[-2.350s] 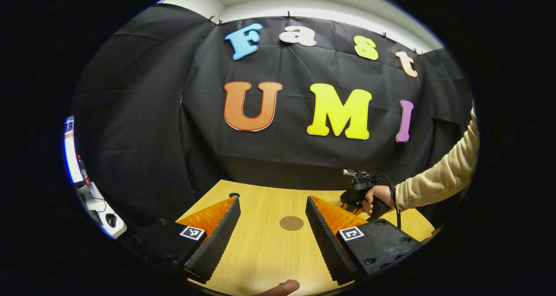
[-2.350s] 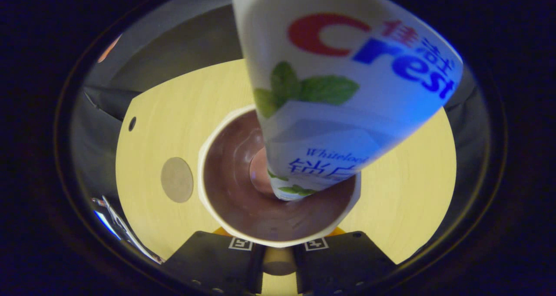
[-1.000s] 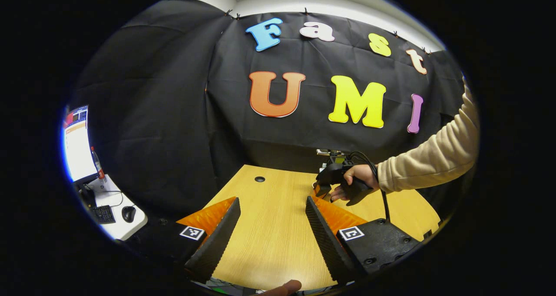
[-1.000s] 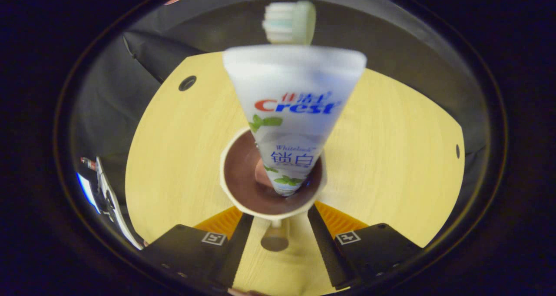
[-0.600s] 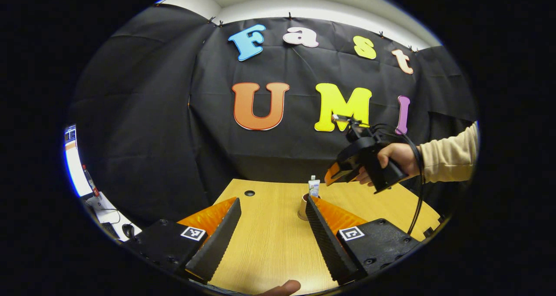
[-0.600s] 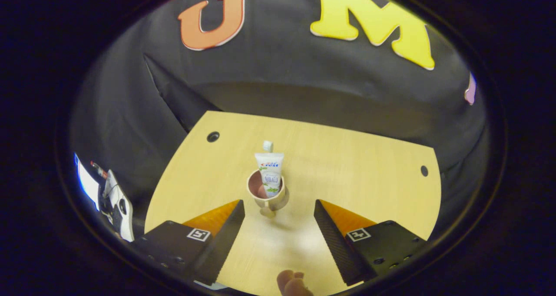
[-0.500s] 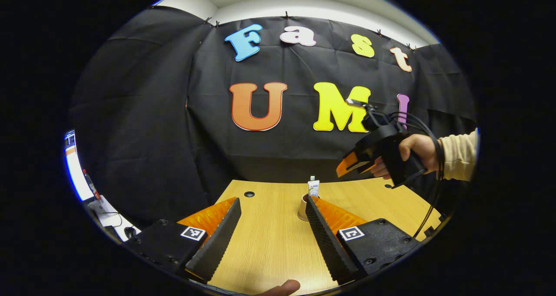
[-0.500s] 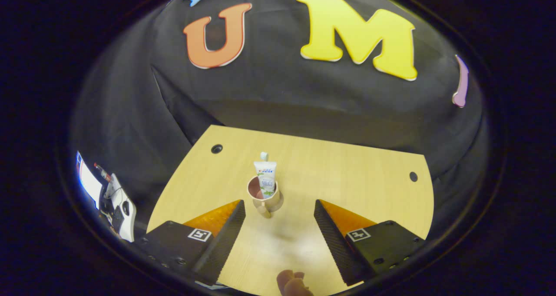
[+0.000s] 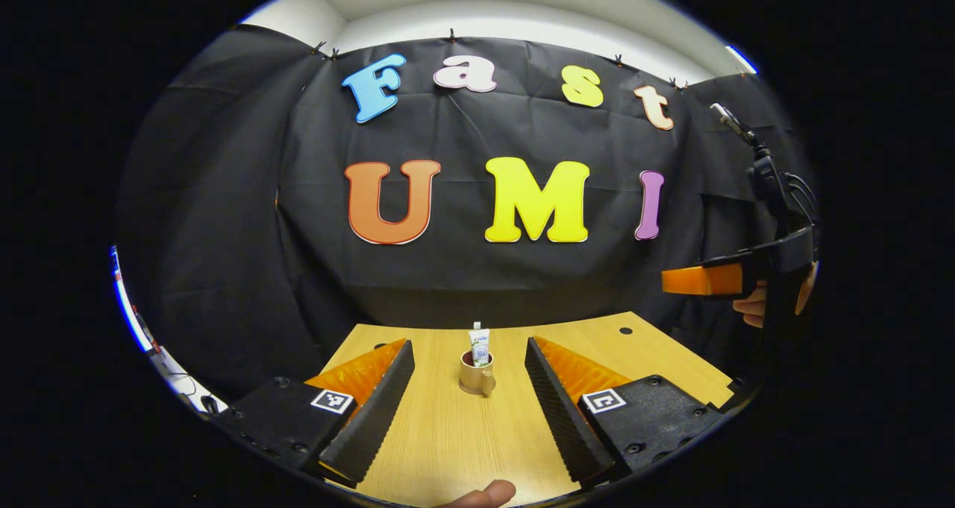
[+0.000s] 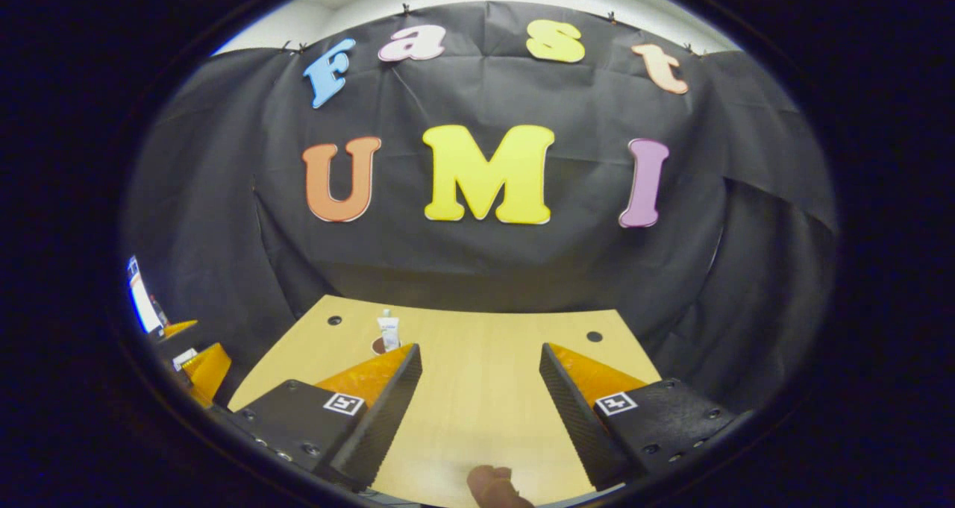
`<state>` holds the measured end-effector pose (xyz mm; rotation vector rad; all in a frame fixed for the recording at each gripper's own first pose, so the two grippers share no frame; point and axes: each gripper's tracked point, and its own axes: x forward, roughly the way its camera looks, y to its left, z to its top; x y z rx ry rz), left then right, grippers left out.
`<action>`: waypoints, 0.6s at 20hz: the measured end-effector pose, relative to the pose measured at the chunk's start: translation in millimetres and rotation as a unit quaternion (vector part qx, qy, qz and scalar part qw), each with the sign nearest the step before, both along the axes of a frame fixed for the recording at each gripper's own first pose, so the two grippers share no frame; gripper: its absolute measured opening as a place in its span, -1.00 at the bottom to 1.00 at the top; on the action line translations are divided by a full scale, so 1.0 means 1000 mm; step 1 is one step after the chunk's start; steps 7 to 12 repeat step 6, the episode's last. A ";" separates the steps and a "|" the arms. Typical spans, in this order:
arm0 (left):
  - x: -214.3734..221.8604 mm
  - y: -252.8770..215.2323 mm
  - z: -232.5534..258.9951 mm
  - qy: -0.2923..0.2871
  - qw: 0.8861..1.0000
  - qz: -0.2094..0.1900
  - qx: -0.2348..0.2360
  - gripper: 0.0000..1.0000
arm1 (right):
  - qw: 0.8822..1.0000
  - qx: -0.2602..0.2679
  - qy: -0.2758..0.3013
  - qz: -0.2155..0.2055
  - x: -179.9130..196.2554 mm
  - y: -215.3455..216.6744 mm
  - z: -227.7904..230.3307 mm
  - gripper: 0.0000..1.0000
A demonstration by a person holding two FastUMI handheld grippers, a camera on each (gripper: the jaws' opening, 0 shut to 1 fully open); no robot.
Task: Put the toothbrush and toothpaste on the desktop into the cup, then pick up the cup and place it on the coaster on the desktop.
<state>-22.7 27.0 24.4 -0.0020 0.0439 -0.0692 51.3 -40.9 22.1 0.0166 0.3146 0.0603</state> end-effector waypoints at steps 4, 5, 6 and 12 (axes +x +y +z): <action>-0.012 -0.016 -0.006 0.005 1.000 -0.004 -0.015 1.00 | 0.997 0.024 -0.077 -0.013 -0.063 -0.008 0.009 0.92; -0.015 -0.017 -0.009 0.006 1.000 -0.002 -0.016 1.00 | 0.997 0.015 -0.072 -0.016 -0.068 -0.008 0.003 0.92; -0.016 -0.019 -0.008 0.002 1.000 -0.004 -0.018 0.91 | 0.998 0.007 -0.065 -0.010 -0.073 0.001 -0.002 0.91; -0.016 -0.019 -0.008 0.002 1.000 -0.004 -0.018 0.91 | 0.998 0.007 -0.065 -0.010 -0.073 0.001 -0.002 0.91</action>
